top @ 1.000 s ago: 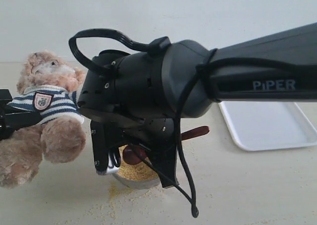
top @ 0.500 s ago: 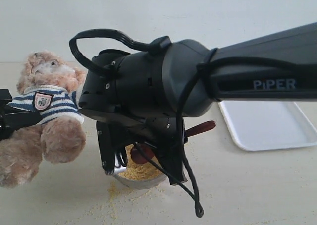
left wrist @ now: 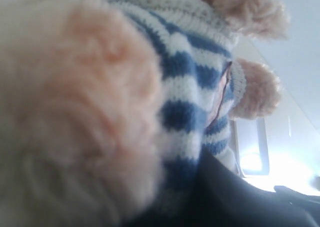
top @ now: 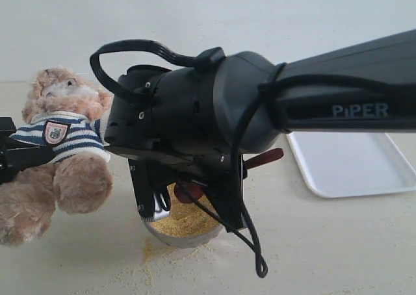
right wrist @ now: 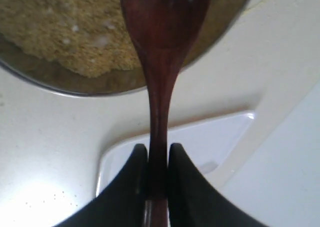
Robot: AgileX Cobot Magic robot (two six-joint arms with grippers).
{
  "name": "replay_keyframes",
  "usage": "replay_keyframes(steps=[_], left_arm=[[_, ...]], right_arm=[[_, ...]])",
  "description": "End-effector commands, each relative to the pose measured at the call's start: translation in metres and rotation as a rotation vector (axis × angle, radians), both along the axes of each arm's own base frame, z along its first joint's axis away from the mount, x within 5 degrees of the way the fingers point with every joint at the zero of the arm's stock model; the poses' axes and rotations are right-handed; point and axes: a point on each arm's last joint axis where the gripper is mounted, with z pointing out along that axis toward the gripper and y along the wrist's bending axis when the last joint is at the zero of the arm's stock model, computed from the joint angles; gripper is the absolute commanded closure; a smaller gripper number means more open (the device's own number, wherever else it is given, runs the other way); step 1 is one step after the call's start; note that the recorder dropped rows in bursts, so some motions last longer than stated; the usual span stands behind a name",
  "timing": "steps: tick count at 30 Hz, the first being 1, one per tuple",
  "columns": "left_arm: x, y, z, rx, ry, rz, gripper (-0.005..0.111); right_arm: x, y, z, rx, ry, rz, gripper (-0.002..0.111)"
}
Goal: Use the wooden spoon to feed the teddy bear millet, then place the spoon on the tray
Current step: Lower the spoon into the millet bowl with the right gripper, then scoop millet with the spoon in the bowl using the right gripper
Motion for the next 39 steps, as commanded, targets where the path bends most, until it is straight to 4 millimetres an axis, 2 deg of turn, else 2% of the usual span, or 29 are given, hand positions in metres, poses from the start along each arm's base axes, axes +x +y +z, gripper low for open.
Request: replay_keyframes(steps=[1,20,39], left_arm=[[0.002,0.0,0.003,-0.016,-0.017,0.006,0.102],[0.002,0.0,0.003,0.005,-0.034,-0.009,0.102],[0.002,0.0,0.003,0.009,-0.037,-0.013,0.102]], right_arm=[[0.005,-0.002,0.004,-0.03,-0.053,0.018,0.109],[0.001,-0.002,0.001,-0.033,0.012,0.037,0.109],[0.02,-0.017,0.0,0.002,0.024,-0.055,0.109]])
